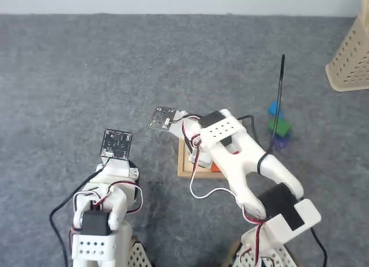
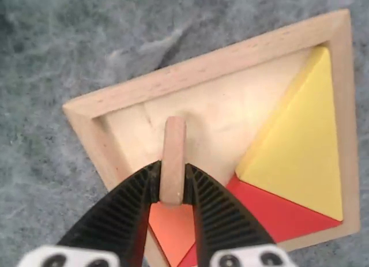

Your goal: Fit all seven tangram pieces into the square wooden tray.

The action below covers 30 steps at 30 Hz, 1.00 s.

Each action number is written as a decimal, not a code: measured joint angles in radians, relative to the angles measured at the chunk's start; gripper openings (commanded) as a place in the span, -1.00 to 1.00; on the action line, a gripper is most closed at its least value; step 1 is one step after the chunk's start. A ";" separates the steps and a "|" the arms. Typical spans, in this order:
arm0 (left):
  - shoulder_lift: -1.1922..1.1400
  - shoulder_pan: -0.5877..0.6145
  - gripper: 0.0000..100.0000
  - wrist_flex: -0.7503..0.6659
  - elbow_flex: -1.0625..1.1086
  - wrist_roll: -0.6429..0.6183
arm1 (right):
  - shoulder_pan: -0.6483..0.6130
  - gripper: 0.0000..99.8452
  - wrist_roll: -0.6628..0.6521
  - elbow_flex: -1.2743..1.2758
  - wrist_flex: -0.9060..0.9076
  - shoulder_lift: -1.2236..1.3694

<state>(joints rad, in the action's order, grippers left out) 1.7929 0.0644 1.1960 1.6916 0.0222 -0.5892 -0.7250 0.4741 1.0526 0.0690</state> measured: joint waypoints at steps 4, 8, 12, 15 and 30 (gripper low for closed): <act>0.000 0.000 -0.98 0.000 0.000 0.000 | 0.035 -0.99 -0.071 0.000 0.000 0.000; 0.000 0.000 -0.98 0.000 0.000 0.000 | 0.046 -0.99 -0.101 0.000 0.000 0.000; 0.000 0.000 -0.98 0.000 0.000 0.000 | 0.046 -0.98 -0.101 0.000 0.000 0.000; 0.000 0.000 -0.98 0.000 0.000 0.000 | 0.048 -0.98 -0.101 0.000 0.000 0.000; 0.000 0.000 -0.98 0.000 0.000 0.000 | 0.048 -0.98 -0.068 0.000 0.000 0.000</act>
<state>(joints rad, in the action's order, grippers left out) 1.7929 0.0644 1.1960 1.6916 0.0222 -0.5416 -0.7925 0.4741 1.0526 0.0690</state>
